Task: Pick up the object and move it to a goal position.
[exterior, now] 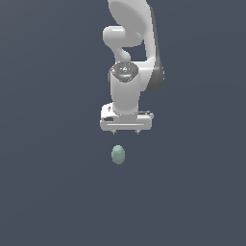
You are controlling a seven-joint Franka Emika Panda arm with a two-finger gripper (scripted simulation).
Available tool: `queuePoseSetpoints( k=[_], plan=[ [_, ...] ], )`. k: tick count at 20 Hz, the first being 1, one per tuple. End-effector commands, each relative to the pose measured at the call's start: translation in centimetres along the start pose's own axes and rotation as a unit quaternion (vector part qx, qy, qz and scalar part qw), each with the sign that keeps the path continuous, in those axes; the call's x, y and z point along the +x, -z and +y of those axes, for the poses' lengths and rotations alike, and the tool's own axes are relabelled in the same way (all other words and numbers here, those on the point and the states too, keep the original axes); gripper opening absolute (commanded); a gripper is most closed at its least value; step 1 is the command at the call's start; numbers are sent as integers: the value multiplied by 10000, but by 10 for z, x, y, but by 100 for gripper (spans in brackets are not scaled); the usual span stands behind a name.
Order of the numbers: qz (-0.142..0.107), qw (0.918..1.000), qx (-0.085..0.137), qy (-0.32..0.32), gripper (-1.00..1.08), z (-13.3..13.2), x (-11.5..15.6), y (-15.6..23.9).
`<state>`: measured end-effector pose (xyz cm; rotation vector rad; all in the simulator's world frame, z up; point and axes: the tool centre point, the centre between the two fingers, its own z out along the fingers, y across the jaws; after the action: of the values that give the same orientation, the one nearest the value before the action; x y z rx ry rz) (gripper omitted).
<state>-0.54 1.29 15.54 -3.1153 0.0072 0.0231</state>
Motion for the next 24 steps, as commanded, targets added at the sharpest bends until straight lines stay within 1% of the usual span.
queuePoseSetpoints(
  k=[1, 4, 8, 10, 17, 24],
  plan=[
    [0, 10000, 0, 0, 100, 0, 0, 0],
    [46, 10000, -5, 4, 100, -3, 3, 3],
    [209, 9998, -19, 22, 100, -15, 12, 15],
    [250, 9997, -22, 28, 100, -17, 15, 18],
    [240, 9997, -25, 54, 100, -16, 15, 17],
    [209, 9993, -52, 313, 100, -7, 24, 13]
  ],
)
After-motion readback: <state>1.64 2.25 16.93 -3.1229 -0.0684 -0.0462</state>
